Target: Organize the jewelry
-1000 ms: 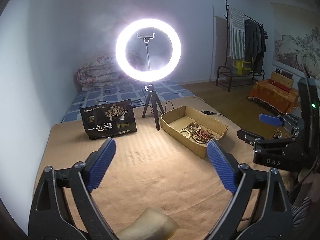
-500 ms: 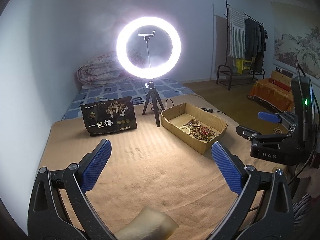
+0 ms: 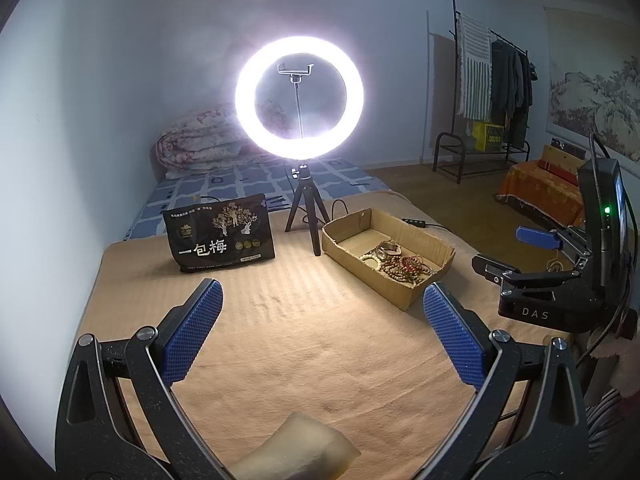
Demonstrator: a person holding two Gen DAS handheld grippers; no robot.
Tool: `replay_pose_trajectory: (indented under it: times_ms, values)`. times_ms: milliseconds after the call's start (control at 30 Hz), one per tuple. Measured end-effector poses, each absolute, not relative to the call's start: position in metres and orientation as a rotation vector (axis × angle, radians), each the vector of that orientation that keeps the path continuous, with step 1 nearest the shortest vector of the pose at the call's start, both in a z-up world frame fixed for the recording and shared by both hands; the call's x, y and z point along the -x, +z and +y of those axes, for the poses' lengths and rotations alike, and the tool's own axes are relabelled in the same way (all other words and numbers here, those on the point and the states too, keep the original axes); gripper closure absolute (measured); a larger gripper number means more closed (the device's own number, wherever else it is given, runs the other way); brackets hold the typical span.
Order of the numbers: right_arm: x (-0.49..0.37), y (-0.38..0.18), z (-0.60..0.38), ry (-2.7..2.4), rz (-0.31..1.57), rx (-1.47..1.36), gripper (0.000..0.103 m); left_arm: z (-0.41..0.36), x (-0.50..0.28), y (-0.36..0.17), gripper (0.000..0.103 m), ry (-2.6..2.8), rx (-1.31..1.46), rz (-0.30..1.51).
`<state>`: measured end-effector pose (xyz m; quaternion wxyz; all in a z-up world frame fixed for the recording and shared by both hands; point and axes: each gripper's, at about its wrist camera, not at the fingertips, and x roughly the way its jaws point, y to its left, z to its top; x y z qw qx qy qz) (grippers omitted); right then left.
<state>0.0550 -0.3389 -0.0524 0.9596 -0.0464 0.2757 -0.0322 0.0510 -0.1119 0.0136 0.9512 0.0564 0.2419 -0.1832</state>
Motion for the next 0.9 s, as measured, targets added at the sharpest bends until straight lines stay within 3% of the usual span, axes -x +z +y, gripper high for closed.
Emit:
replay_pose_trajectory:
  times_ms: [900]
  values:
    - [-0.0537,-0.0524,-0.3396,-0.059,0.568,0.100,0.023,-0.1117,-0.0510,0.0162,0.001,-0.368,-0.118,0.488]
